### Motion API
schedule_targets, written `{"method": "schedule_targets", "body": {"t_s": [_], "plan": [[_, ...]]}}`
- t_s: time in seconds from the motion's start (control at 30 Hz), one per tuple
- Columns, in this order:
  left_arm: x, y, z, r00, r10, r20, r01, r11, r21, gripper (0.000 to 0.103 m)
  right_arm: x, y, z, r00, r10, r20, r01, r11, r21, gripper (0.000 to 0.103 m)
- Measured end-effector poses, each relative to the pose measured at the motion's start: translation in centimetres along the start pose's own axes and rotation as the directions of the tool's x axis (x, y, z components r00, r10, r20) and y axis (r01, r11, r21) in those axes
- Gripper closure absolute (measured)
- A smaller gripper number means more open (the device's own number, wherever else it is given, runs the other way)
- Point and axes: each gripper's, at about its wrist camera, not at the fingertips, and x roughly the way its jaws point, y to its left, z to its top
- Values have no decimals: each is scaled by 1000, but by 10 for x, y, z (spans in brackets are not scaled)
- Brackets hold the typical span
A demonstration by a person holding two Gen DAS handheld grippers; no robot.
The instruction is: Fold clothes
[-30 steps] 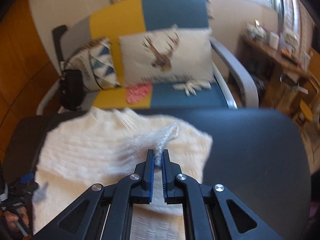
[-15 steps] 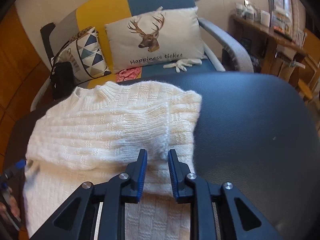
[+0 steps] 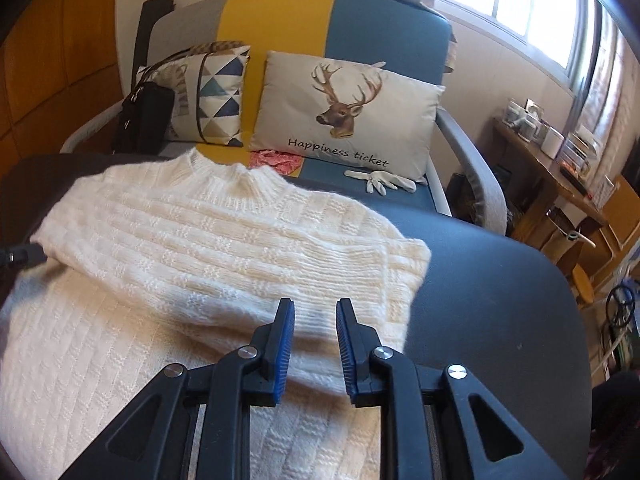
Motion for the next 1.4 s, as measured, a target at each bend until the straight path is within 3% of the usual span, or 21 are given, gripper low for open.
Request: {"method": "schedule_targets", "body": {"t_s": [0.03,0.1,0.2,0.3,0.4,0.5,0.57,0.7,0.87,1.0,1.17,1.2,1.27,1.4], "plan": [[-2,0,0,1000,10,18,-9,1000,-9,38,5,3,0,1000,-24,-11,24,1000,-15,82],[-7,1,1,997,57,45,-55,998,-25,73,16,8,1,997,-71,-35,70,997,-44,82],[-10,9,1,992,112,64,-109,993,-52,84,39,8,-5,991,-76,-110,72,996,-45,82],[-15,16,2,985,148,91,-141,986,-85,91,41,4,-8,994,-54,-97,53,998,-20,82],[-23,12,-1,977,170,130,-163,985,-59,91,37,-3,-9,996,-28,-90,30,999,11,82],[-7,21,-9,986,162,25,-160,984,-77,87,44,-5,-12,994,-12,-107,15,999,34,82],[-11,24,-13,989,147,13,-146,986,-82,82,43,-8,-11,994,-1,-111,6,999,50,82],[-39,29,-18,991,133,32,-130,987,-95,66,35,-10,-3,994,13,-108,-5,998,69,82],[-47,23,-5,993,85,86,-79,994,-69,65,18,19,11,996,83,-37,-82,996,23,82],[-35,9,12,992,62,109,-60,998,-21,65,24,48,20,993,110,-42,-112,993,-36,82],[-8,17,18,980,196,45,-197,980,11,63,57,62,20,979,166,-118,-164,986,31,81],[-4,21,18,974,222,33,-223,975,13,57,57,65,20,982,164,-94,-163,986,21,80],[4,28,18,962,274,9,-275,961,20,56,53,61,24,981,179,-81,-177,984,32,80],[-12,23,23,975,213,57,-214,977,15,56,40,47,38,974,222,-48,-218,973,76,80]]}}
